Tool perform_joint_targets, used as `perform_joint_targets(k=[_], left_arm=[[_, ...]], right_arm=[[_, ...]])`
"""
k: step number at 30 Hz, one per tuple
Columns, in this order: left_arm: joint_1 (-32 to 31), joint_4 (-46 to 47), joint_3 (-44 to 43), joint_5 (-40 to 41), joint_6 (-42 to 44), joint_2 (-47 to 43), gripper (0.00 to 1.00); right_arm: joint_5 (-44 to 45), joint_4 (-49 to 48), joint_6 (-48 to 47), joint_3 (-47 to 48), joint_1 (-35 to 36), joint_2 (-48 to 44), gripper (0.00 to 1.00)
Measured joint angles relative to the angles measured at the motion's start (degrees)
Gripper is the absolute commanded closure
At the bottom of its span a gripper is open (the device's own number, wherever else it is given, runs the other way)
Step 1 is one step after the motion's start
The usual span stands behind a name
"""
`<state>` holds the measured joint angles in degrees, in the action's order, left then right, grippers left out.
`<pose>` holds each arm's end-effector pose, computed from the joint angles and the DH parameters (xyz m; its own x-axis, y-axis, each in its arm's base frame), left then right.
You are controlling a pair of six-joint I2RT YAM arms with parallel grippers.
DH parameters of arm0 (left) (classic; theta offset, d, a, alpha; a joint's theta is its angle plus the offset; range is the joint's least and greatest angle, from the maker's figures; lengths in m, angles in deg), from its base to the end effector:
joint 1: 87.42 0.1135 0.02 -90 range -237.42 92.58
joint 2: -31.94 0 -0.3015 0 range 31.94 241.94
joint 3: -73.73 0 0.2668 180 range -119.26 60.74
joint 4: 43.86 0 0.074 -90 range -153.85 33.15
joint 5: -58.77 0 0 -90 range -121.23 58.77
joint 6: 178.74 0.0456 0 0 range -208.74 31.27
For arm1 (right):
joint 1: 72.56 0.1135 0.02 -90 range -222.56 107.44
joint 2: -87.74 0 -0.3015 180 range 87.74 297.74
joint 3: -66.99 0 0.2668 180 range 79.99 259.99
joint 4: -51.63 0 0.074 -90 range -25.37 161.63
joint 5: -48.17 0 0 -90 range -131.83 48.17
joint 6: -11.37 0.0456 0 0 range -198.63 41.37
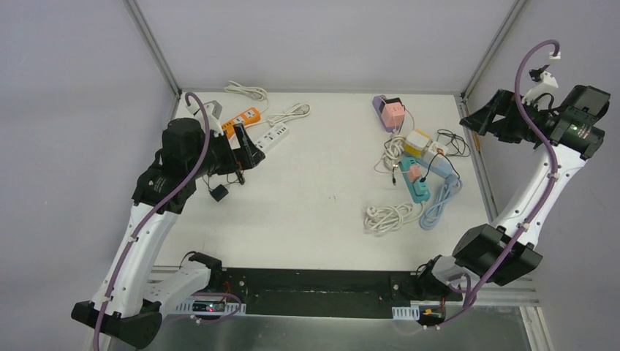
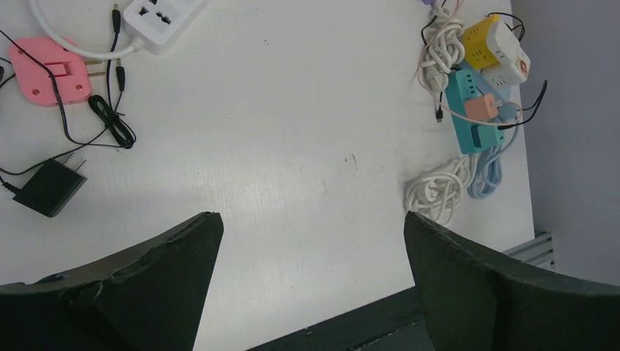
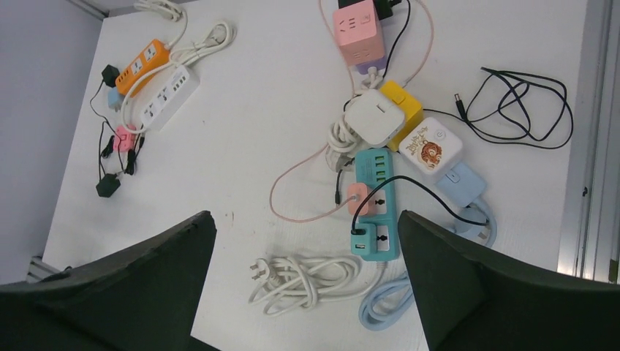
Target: Pull the plug off the socket
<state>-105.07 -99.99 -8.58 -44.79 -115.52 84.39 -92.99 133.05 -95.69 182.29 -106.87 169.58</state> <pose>0.1623 -0.0629 0.4330 -0.5996 -0.2689 -0.7538 0.2520 0.8306 -0.4967 0.2418 -0.1220 0.4829 -0.5638 0.1620 -0.8099 -0.2539 0.8991 0.3566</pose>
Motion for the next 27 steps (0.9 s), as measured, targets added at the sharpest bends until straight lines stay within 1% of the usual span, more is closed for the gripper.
perform_joint_targets(k=[3, 9, 12, 16, 21, 24, 27], left_arm=[[0.0, -1.2, -1.1, -0.1, 0.0, 1.1, 0.01], [0.0, -3.5, -4.9, -0.2, 0.0, 3.1, 0.01], [0.0, -4.3, -4.9, 0.0, -0.3, 2.9, 0.01], [0.0, -6.6, -4.8, 1.6, -1.4, 1.5, 0.01], [0.0, -11.5, -5.1, 5.6, -1.9, -3.8, 0.01], [0.0, -14.6, -6.6, 6.7, -1.7, -6.3, 0.01], [0.0, -15.9, -8.2, 7.3, -1.6, -7.5, 0.01]], right_arm=[[1.2, -4.7, 4.8, -2.2, -0.1, -1.0, 0.0], [1.0, -15.3, 14.3, -11.5, -0.1, -6.8, 0.0], [-0.4, -17.8, 16.6, -12.0, -0.1, -7.2, 0.0], [-0.7, -18.6, 18.1, -12.0, 0.0, -7.2, 0.0], [-0.1, -19.3, 20.7, -12.0, 0.0, -7.3, 0.0], [1.3, -19.1, 21.7, -12.4, 0.0, -7.8, 0.0], [3.9, -18.2, 21.9, -12.4, 0.0, -8.8, 0.0]])
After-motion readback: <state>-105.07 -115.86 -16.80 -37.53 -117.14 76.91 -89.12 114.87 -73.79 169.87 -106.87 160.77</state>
